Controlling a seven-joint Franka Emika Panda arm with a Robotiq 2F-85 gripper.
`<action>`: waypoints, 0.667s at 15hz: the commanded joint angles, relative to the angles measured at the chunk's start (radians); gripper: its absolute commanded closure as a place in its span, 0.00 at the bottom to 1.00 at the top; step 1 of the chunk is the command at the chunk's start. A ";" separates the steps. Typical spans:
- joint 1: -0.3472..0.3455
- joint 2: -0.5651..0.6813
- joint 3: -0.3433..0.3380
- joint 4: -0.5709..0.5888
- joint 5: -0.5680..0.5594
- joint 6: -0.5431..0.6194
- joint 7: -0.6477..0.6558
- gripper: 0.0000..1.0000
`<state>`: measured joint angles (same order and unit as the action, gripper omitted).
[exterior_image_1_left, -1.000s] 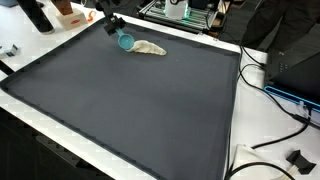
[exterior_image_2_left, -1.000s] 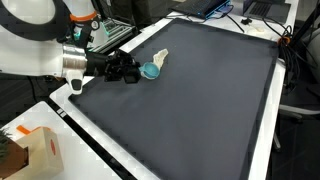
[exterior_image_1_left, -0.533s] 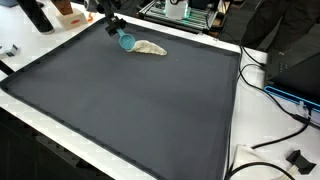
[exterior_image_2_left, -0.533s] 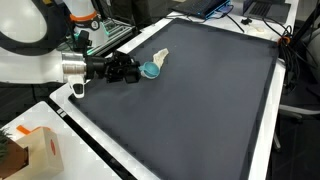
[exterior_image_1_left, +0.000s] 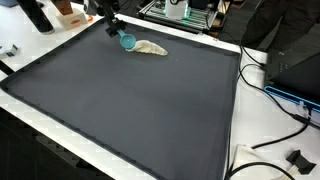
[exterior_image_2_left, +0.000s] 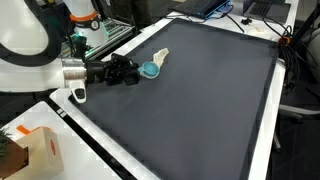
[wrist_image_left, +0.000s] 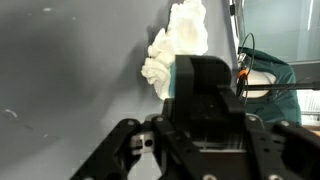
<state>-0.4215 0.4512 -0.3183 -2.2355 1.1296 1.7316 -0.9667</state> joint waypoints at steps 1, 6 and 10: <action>0.040 0.034 -0.016 0.007 -0.100 0.100 -0.004 0.75; 0.058 0.013 0.000 0.021 -0.144 0.131 -0.059 0.75; 0.056 -0.028 0.010 0.003 -0.116 0.111 -0.049 0.75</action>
<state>-0.3784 0.4239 -0.3118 -2.1969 1.0398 1.7692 -1.0025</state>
